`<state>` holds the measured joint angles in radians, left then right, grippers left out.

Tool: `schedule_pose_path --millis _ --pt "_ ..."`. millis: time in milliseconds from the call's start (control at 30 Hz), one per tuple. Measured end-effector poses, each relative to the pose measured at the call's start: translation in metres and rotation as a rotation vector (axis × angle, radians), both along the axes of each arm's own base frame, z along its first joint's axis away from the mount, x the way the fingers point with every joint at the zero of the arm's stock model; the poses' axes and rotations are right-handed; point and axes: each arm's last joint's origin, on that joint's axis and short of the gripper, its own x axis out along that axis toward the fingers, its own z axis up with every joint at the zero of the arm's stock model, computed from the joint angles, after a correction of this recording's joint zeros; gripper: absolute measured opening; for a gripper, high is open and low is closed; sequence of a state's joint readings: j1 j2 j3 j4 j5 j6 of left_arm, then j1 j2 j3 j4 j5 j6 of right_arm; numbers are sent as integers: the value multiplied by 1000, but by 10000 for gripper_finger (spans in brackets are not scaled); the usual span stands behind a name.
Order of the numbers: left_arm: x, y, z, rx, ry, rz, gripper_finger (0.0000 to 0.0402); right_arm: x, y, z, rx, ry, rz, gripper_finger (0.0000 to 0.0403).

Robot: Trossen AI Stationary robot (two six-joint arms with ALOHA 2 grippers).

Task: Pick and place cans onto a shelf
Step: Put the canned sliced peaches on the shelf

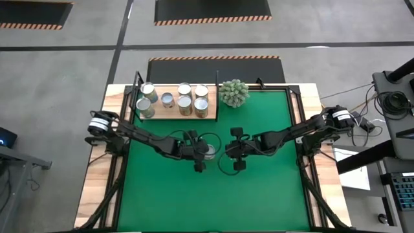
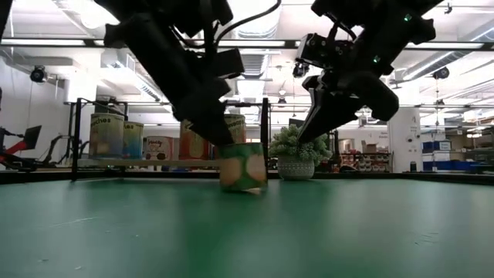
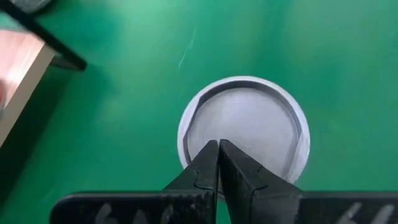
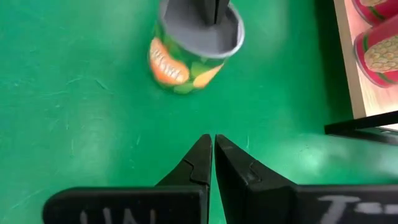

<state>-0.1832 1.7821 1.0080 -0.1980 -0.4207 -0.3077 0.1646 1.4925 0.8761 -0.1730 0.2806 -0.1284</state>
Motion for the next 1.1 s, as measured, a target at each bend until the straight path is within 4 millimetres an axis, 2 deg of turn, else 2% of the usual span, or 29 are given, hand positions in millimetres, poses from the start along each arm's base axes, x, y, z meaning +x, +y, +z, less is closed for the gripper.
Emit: schedule_pose_path --millis 167,433,600,833,967,1100 --pt "-17 3 11 -2 92 7 0 0 0 0 12 -3 -14 8" --pt "-54 10 28 2 300 87 0 0 0 0 26 -5 -28 8" --pt "-68 10 45 34 296 102 0 0 0 0 18 -3 -20 8" --pt "-71 -5 65 28 168 -21 0 4 1 3 -37 -45 42 9" --pt "-66 -10 62 16 110 -36 2 7 1 7 -70 -91 80 9" --pt "-65 -12 52 -29 150 -51 28 9 1 10 -84 -116 95 9"
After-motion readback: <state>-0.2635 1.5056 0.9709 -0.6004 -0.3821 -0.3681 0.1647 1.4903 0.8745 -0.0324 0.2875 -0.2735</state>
